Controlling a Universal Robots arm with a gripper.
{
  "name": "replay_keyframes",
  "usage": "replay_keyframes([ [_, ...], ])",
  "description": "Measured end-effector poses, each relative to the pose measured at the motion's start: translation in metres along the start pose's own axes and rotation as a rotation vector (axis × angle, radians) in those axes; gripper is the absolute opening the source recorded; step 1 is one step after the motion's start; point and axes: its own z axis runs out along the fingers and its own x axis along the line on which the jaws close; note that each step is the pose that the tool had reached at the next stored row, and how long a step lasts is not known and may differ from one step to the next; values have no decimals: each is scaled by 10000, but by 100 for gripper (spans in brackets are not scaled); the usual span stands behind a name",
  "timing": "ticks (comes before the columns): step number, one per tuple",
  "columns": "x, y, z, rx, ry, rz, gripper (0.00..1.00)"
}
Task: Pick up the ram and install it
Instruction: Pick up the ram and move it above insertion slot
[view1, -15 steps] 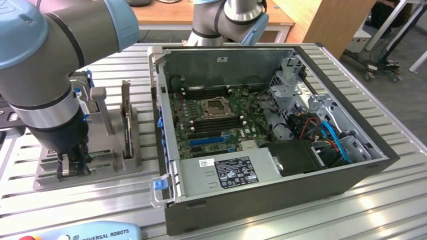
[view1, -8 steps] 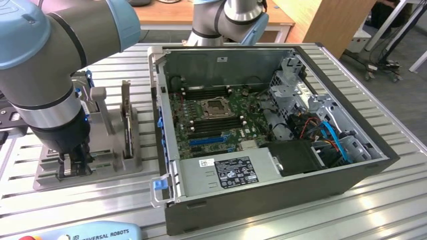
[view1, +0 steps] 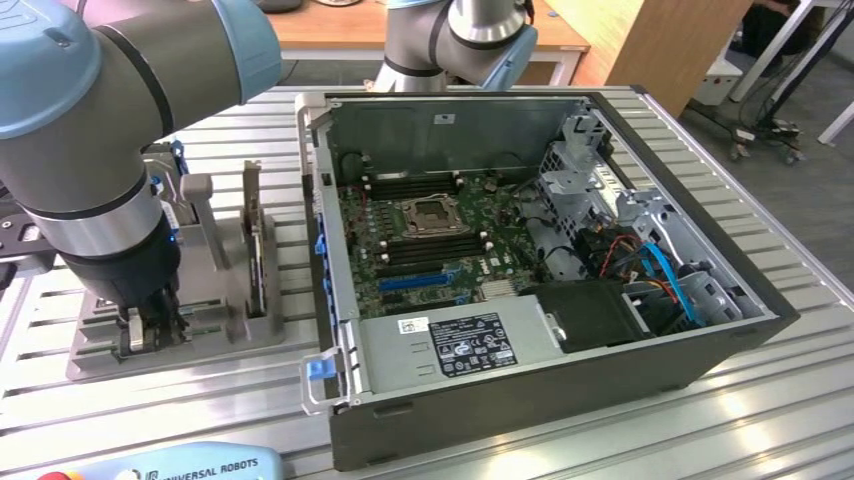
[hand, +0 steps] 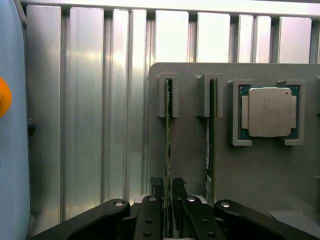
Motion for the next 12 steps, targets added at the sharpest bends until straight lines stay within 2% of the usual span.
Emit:
replay_keyframes([
  [1,0,0,0,0,0,0,21],
  [12,0,-21,0,1,0,0,21],
])
